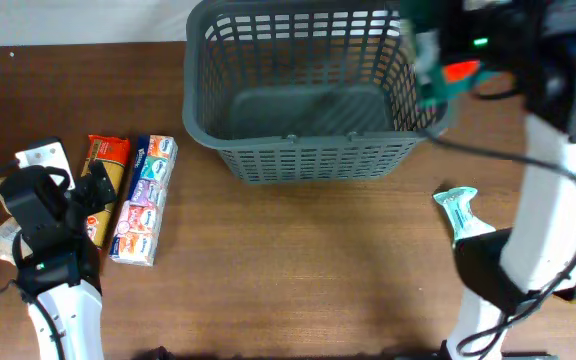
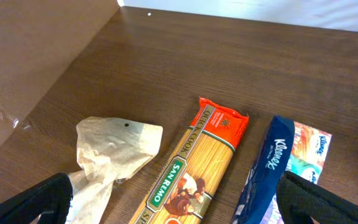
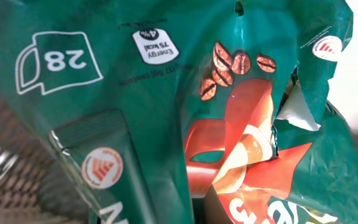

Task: Pack container
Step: 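Carry the Nescafé pouch into the grey basket and release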

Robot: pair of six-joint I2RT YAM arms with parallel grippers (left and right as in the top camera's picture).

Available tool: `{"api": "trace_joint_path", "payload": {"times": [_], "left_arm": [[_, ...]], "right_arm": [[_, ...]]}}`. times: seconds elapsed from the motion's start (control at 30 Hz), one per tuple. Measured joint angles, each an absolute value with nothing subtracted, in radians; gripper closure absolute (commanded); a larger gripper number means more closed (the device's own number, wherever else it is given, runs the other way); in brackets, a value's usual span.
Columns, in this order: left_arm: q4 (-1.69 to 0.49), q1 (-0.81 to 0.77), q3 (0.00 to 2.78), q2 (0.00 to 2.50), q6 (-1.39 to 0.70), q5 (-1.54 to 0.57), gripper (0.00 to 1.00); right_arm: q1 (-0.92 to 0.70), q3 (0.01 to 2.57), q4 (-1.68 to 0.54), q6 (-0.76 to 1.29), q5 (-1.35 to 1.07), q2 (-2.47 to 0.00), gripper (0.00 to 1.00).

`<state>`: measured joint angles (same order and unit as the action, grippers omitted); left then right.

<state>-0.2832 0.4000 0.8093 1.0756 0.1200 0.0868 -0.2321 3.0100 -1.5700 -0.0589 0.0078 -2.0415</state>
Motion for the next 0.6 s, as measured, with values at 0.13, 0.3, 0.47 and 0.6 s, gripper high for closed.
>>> {"api": "trace_joint_path", "payload": {"times": [0.13, 0.3, 0.47, 0.6], "left_arm": [[-0.284, 0.400, 0.809, 1.076, 0.120, 0.087, 0.01], [-0.284, 0.400, 0.809, 1.076, 0.120, 0.087, 0.01], [-0.284, 0.400, 0.809, 1.076, 0.120, 0.087, 0.01], [-0.284, 0.400, 0.809, 1.076, 0.120, 0.087, 0.01]], "right_arm": [[-0.356, 2.980, -1.519, -0.158, -0.005, -2.049, 0.96], [-0.395, 2.912, -1.457, -0.214, -0.017, -2.095, 0.96], [-0.379, 2.793, -1.415, -0.232, -0.007, -2.191, 0.96], [-0.376, 2.695, -1.346, -0.247, -0.001, -2.249, 0.97]]}}
